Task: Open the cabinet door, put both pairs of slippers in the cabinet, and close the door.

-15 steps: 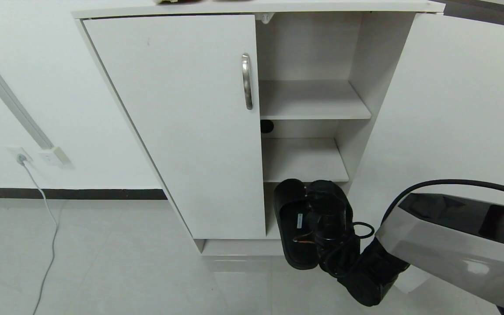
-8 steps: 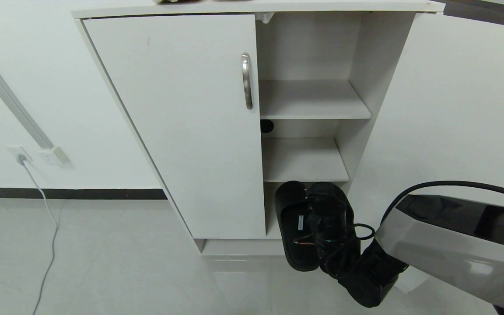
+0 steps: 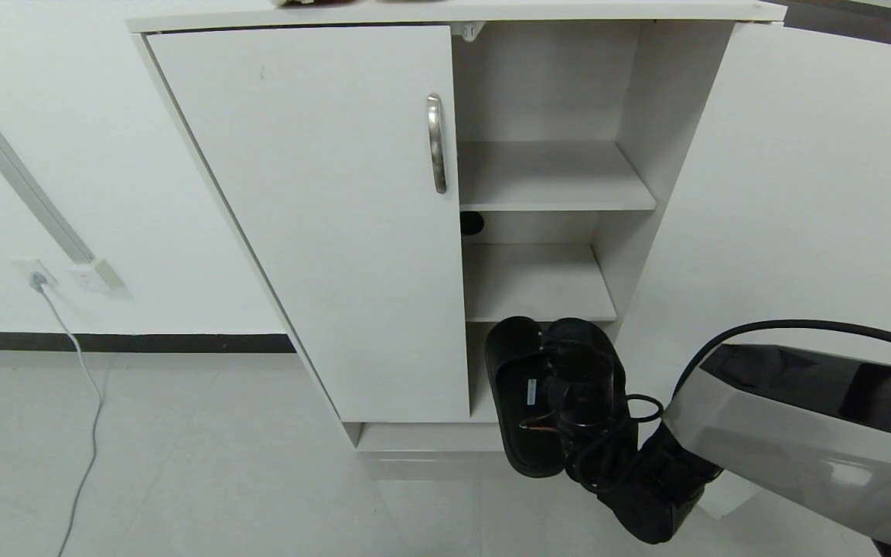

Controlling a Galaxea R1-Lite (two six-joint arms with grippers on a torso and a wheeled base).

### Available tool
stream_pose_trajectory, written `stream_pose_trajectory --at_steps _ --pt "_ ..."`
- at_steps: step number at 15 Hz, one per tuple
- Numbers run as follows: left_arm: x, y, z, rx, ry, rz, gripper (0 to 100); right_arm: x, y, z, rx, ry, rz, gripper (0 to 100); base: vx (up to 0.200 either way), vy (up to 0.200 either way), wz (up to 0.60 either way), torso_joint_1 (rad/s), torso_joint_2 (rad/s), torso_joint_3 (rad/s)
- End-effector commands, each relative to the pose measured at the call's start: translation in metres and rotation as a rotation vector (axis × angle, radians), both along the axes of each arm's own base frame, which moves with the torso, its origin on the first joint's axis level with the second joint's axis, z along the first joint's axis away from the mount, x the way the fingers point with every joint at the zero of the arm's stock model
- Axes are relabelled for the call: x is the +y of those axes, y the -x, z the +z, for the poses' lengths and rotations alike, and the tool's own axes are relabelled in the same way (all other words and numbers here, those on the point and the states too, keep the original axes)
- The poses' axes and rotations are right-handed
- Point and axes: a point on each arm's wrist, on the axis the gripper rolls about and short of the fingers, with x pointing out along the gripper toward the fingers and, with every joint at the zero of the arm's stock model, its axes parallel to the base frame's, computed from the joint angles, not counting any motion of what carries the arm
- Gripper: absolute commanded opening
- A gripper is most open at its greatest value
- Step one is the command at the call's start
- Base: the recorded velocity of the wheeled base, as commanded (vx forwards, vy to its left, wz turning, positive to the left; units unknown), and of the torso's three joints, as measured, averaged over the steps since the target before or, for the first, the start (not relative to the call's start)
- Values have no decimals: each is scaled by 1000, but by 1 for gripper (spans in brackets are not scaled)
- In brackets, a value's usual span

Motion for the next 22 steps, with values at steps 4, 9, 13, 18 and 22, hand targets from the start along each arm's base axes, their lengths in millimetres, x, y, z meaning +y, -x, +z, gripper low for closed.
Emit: stream_pose_trajectory --at_steps 4,9,13,18,22 --pt "0 0 0 1 -1 0 0 0 0 0 -2 -1 1 0 150 0 0 4 2 3" --pt "0 0 0 1 -1 0 0 0 0 1 -5 -5 2 0 200 0 0 3 1 0" --pt "0 0 0 2 10 6 0 -7 -16 -7 -2 3 -23 0 150 0 0 1 3 1" --pt "0 0 0 2 11 7 0 -9 -34 -2 -17 2 -24 0 0 0 0 0 0 0" --pt "0 0 0 2 13 7 0 -2 -63 11 -20 -6 -51 0 0 0 0 0 0 0"
